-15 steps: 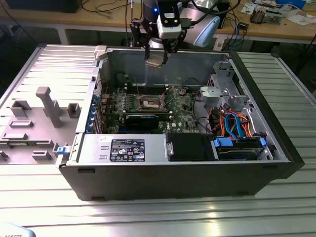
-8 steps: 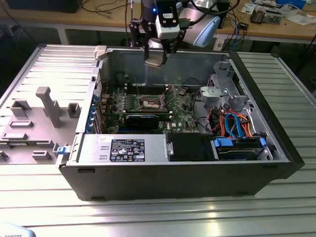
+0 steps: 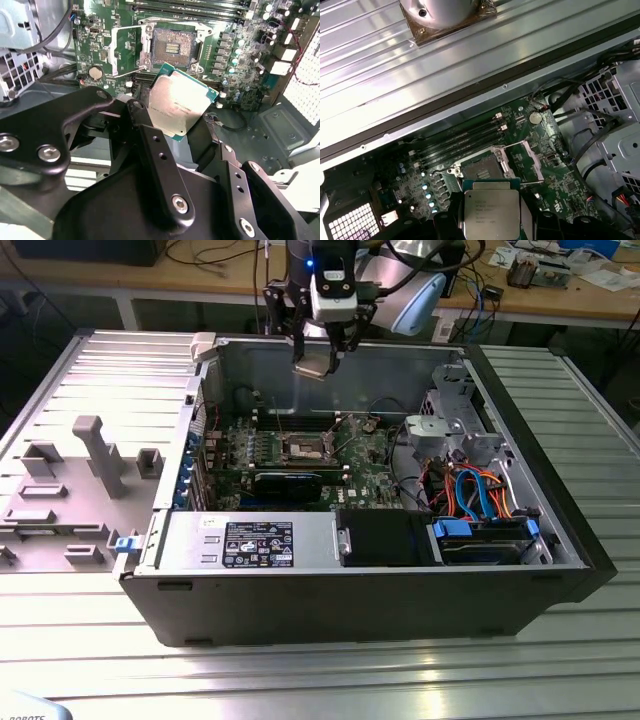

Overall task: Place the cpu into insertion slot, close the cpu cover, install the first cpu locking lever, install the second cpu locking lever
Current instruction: 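Place the cpu into insertion slot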

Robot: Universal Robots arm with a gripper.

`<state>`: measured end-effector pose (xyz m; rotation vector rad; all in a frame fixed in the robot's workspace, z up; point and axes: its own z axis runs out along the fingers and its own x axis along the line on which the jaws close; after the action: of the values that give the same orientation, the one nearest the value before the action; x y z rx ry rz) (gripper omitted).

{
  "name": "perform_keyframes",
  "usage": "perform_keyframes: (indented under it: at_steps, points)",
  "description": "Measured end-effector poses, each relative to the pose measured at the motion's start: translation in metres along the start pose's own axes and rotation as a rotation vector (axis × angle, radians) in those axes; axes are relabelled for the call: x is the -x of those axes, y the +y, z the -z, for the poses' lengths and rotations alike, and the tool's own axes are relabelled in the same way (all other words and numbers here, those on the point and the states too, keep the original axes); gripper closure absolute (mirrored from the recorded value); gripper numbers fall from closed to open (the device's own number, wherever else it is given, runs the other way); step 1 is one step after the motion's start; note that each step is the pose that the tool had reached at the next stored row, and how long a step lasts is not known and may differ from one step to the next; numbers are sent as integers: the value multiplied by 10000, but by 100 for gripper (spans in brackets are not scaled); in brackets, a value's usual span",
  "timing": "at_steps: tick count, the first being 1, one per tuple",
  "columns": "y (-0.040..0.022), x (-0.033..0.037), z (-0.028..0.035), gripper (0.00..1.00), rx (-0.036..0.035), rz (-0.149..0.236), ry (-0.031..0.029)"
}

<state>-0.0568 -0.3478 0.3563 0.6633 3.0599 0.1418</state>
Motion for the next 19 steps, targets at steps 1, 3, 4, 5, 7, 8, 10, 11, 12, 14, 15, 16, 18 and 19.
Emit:
perform_keyframes:
  at_steps: [1, 3, 4, 5, 7, 8, 10, 11, 12, 14, 15, 16, 18, 19]
  points:
    - [0, 0, -2, 46, 0, -73, -7]
    - [-2, -5, -4, 46, 3, -256, -23]
    - [-4, -7, -5, 46, 4, -308, -29]
    - [-4, -8, -5, 46, 5, -325, -30]
    - [-4, -9, -5, 46, 5, -332, -31]
    - [-4, -9, -5, 46, 5, -332, -31]
    - [-4, -9, -5, 46, 5, -334, -31]
    - [-4, -9, -5, 46, 4, -335, -31]
    - [-4, -9, -5, 46, 5, -341, -31]
    - [-4, -9, -5, 46, 7, -468, -43]
    - [-5, -9, -6, 46, 8, -524, -48]
    - [-5, -9, -5, 46, 8, -584, -53]
    - [-4, -9, -6, 46, 9, -783, -71]
    - [-5, -9, -5, 46, 10, -841, -77]
